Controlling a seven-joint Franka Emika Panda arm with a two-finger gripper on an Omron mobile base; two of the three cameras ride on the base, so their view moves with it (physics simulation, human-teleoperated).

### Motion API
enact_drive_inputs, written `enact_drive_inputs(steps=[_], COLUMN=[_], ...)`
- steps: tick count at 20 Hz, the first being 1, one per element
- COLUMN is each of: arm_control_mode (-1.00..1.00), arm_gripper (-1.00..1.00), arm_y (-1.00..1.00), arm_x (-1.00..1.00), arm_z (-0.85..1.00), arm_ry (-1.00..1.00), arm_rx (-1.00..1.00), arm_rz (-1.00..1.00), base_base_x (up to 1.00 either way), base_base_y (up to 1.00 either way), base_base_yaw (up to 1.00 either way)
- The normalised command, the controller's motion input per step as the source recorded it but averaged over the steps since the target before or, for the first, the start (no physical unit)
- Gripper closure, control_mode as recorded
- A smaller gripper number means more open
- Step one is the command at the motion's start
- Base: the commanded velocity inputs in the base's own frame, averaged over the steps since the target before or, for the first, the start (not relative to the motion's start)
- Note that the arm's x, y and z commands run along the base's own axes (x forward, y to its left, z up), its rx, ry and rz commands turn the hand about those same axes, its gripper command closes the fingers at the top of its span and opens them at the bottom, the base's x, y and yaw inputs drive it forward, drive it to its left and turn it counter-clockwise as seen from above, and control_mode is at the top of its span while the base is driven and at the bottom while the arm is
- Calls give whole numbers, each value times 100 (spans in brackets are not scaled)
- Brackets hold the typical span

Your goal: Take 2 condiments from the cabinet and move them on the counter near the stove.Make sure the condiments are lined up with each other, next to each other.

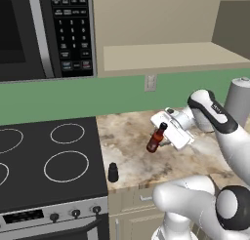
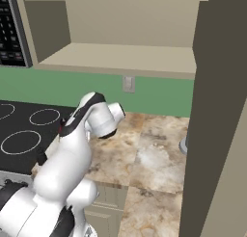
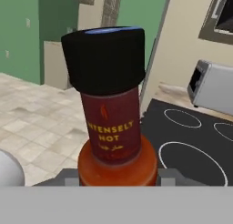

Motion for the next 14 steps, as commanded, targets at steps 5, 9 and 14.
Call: enact_drive_inputs(steps=[5, 9, 14], arm_control_mode=[-100, -100, -100], arm_gripper=[100, 100, 100], arm_y=[11, 12, 19], arm_x=[24, 8, 4], arm_z=[-16, -14, -34], arm_ry=[14, 6, 2], arm_rx=[-1, -1, 0], arm_rz=[4, 3, 2], base_base_x=[0, 0, 0], base_base_y=[0, 0, 0], base_base_yaw=[0, 0, 0])
